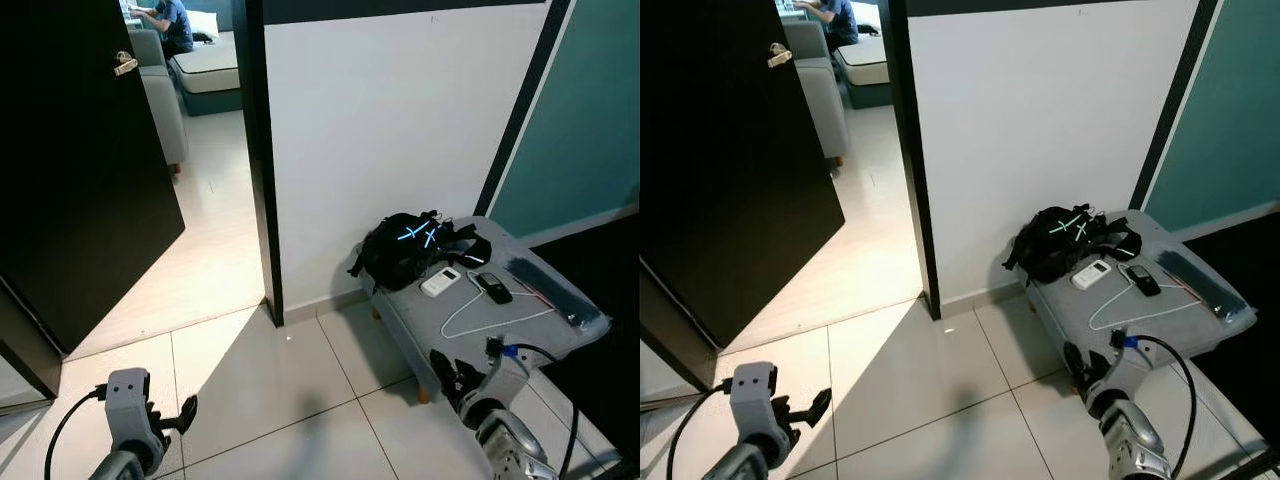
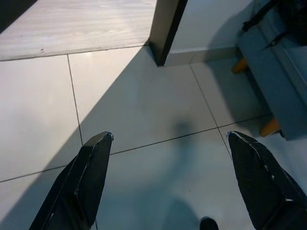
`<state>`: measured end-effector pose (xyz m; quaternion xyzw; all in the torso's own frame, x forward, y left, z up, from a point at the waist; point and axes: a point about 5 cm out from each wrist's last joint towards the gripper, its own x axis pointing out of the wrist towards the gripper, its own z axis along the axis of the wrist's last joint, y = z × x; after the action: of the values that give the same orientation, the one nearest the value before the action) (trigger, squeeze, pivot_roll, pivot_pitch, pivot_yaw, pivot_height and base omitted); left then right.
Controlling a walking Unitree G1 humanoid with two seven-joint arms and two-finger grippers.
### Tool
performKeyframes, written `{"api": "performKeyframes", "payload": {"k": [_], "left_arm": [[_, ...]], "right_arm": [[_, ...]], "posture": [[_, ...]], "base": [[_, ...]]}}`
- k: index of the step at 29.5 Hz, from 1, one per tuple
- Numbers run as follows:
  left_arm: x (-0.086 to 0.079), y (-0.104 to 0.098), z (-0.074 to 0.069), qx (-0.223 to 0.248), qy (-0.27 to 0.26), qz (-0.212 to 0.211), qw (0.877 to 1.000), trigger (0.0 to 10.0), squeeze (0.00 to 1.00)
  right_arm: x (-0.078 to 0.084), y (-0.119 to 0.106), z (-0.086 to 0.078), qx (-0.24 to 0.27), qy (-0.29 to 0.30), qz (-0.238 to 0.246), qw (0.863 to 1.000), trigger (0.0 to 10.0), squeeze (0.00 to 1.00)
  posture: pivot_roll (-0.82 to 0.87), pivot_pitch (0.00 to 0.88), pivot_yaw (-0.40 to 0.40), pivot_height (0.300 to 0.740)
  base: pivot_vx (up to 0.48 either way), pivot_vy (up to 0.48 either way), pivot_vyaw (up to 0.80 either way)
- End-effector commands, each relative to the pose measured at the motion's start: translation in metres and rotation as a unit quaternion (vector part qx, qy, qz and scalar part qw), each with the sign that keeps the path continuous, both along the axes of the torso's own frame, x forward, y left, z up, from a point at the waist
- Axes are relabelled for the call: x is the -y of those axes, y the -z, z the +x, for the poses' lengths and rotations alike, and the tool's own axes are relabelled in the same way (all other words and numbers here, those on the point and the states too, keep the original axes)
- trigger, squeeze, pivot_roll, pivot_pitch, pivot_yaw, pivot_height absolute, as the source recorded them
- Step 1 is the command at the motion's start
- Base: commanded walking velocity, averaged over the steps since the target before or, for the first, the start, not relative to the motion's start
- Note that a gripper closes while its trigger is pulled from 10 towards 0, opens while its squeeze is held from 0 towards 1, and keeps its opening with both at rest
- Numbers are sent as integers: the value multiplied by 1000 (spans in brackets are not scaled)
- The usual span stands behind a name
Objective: Hang hanger
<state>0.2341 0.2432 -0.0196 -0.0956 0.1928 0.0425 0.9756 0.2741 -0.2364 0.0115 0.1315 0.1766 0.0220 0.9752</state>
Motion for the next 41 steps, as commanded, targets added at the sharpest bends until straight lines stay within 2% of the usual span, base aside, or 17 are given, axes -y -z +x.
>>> {"api": "performKeyframes", "payload": {"k": [1, 6, 11, 15, 18, 20, 22, 27, 30, 41], "left_arm": [[-6, 0, -1, -1, -19, 7, 1000, 10000, 0], [-5, -1, 1, 1, -22, 13, 1000, 10000, 0], [12, -5, 15, 9, -8, 22, 1000, 10000, 0], [18, -4, 16, 10, 5, 18, 1000, 10000, 0], [20, -3, 14, 11, 11, 14, 1000, 10000, 0], [18, -2, 12, 10, 12, 12, 1000, 10000, 0], [6, 3, 4, -4, 5, 3, 1000, 10000, 0], [0, 6, -1, -17, 1, 2, 1000, 10000, 0], [-3, 6, -1, -19, -3, 3, 1000, 10000, 0], [-7, 1, 7, -23, -14, 5, 1000, 10000, 0]], "right_arm": [[-10, -1, 4, -3, -52, -65, 997, 10000, 0], [-12, -1, 5, -6, -71, -94, 993, 10000, 0], [-7, 3, 4, -22, -70, -106, 992, 10000, 0], [-3, 5, 2, -27, -56, -99, 993, 10000, 0], [1, 8, -2, -39, -46, -87, 994, 10000, 0], [4, 9, -3, -42, -36, -80, 995, 10000, 0], [9, 10, -5, -44, -16, -69, 997, 10000, 0], [9, 10, -5, -45, -15, -64, 997, 10000, 0], [8, 10, -5, -46, -20, -56, 997, 10000, 0], [2, 9, -1, -42, -38, -51, 997, 10000, 0]], "posture": [[-14, 42, -48, 740], [-5, 34, -64, 740], [-1, 0, -64, 740], [-17, 0, -61, 740], [-26, 0, -57, 740], [-34, 7, -53, 740], [-36, 15, -45, 740], [-35, 26, -45, 740], [-29, 32, -46, 740], [-4, 43, -39, 740]], "base": [[0, 0, 0], [0, 0, 0], [0, 0, 0], [0, 0, 0], [0, 0, -800], [0, 0, -800], [0, 0, -800], [0, 0, -800], [0, 0, -800], [0, 0, -73]]}}
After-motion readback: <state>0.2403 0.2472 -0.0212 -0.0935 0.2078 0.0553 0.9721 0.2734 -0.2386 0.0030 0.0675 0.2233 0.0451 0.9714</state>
